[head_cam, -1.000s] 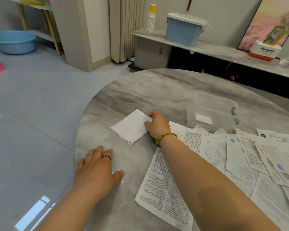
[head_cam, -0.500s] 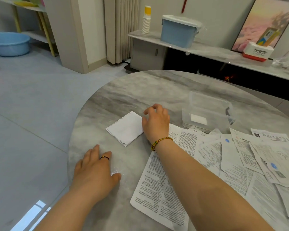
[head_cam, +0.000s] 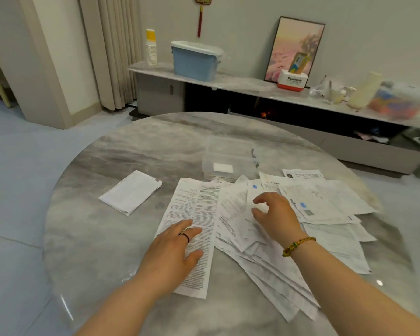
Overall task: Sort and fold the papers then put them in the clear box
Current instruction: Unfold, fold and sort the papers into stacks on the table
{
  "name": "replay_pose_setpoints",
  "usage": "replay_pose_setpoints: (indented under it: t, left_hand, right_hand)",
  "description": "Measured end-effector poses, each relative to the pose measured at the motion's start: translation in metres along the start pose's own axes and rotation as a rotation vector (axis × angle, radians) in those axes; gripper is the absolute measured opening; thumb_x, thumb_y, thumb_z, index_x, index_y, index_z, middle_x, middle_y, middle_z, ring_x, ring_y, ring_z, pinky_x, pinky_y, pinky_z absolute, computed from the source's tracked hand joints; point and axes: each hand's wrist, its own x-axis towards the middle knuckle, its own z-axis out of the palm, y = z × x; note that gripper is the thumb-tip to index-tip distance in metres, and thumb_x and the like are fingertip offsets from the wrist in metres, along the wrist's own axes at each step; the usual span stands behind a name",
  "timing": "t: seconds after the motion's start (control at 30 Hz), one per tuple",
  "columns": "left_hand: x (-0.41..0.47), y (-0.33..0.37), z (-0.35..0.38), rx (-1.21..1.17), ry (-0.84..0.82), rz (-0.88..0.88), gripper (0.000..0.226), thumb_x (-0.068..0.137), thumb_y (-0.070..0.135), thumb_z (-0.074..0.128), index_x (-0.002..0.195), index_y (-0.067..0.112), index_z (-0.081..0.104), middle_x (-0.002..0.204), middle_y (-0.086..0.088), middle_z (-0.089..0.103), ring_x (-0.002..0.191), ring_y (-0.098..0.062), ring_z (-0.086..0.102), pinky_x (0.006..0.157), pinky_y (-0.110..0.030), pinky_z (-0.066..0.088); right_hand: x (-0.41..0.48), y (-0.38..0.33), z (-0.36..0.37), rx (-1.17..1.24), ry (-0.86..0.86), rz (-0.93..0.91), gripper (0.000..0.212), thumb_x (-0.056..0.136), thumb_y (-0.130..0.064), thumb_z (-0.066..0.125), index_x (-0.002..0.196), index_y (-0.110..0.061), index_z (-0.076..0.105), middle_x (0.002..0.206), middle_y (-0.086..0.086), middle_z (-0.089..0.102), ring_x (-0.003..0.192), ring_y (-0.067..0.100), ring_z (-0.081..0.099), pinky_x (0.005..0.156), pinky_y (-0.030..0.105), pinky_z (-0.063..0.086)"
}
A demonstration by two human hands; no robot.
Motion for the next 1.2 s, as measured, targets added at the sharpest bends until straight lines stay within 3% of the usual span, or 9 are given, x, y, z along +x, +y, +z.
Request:
replay_pose_setpoints:
  t: [0.2,0.37,0.57,0.63,0.7,0.87,0.93,1.1,1.2]
  left_hand:
    - [0.011,0.009,0.020,0.057,-0.036,-0.031,0.057,0.095,0.040,0.041,0.145,0.031,0.016,0.155,0.013,0.002,0.143,-0.009,0.009,0.116,-0.023,0.010]
    - [0.018,0.013,0.035,0.242,-0.108,-0.022,0.060,0.095,0.047,0.035,0.146,0.031,0.009,0.155,0.012,-0.003,0.144,-0.008,-0.001,0.116,-0.025,0.001]
    - [0.028,0.014,0.032,0.293,-0.098,-0.024,0.057,0.093,0.050,0.037,0.144,0.033,0.019,0.153,0.015,0.010,0.142,-0.007,0.009,0.114,-0.024,0.009]
    - [0.031,0.014,0.032,0.305,-0.094,-0.017,0.055,0.093,0.049,0.036,0.143,0.033,0.022,0.152,0.015,0.013,0.141,-0.006,0.011,0.114,-0.023,0.011]
    - [0.033,0.013,0.032,0.289,-0.077,-0.008,0.049,0.096,0.045,0.034,0.142,0.034,0.024,0.151,0.016,0.016,0.140,-0.006,0.014,0.113,-0.022,0.012]
    - [0.037,0.012,0.025,-0.011,-0.011,-0.035,0.038,0.097,0.031,0.039,0.134,0.028,0.042,0.142,0.013,0.037,0.132,-0.006,0.033,0.105,-0.015,0.022]
    - [0.035,0.015,0.022,-0.129,0.040,-0.046,0.035,0.095,0.028,0.044,0.129,0.024,0.050,0.134,0.012,0.046,0.126,-0.007,0.039,0.100,-0.013,0.025]
    - [0.026,0.031,0.016,-0.466,0.048,-0.118,0.019,0.094,0.024,0.046,0.108,0.027,0.058,0.097,0.024,0.054,0.098,-0.002,0.051,0.086,-0.015,0.034]
    - [0.020,0.041,0.012,-0.675,0.005,-0.168,0.017,0.094,0.023,0.045,0.085,0.032,0.056,0.088,0.015,0.061,0.082,-0.002,0.059,0.075,-0.017,0.044]
  right_hand:
    - [-0.002,0.073,-0.037,-0.055,0.067,0.259,0.043,0.088,-0.018,0.057,0.129,-0.009,0.046,0.134,0.010,0.046,0.125,0.026,0.041,0.098,0.032,0.037]
    - [0.009,0.103,-0.038,-0.007,0.049,0.345,0.051,0.088,-0.023,0.057,0.133,-0.008,0.039,0.137,0.011,0.045,0.125,0.027,0.043,0.098,0.033,0.038]
    - [0.018,0.111,-0.027,-0.295,0.060,0.269,0.031,0.092,-0.019,0.046,0.121,-0.007,0.049,0.115,0.011,0.060,0.098,0.025,0.056,0.077,0.029,0.043]
    - [0.020,0.113,-0.025,-0.400,0.094,0.247,0.023,0.092,-0.012,0.041,0.112,-0.006,0.052,0.105,0.011,0.062,0.080,0.023,0.051,0.068,0.027,0.038]
    - [0.023,0.116,-0.025,-0.449,0.123,0.235,0.022,0.092,-0.008,0.038,0.107,-0.006,0.053,0.100,0.010,0.064,0.074,0.021,0.045,0.064,0.025,0.032]
    - [0.022,0.117,-0.032,-0.495,0.281,0.161,0.029,0.094,-0.012,0.035,0.106,-0.013,0.062,0.102,0.005,0.065,0.100,0.024,0.047,0.079,0.029,0.028]
    - [0.016,0.110,-0.035,-0.432,0.327,0.128,0.030,0.095,-0.015,0.036,0.110,-0.014,0.063,0.106,0.003,0.065,0.101,0.025,0.050,0.080,0.029,0.030]
    - [-0.010,0.082,-0.040,-0.154,0.413,0.024,0.024,0.093,-0.014,0.047,0.107,-0.011,0.067,0.105,0.007,0.069,0.090,0.028,0.063,0.068,0.027,0.039]
    - [-0.034,0.066,-0.035,-0.046,0.467,-0.174,0.012,0.078,-0.006,0.067,0.088,-0.010,0.073,0.082,0.005,0.073,0.071,0.020,0.069,0.056,0.021,0.043]
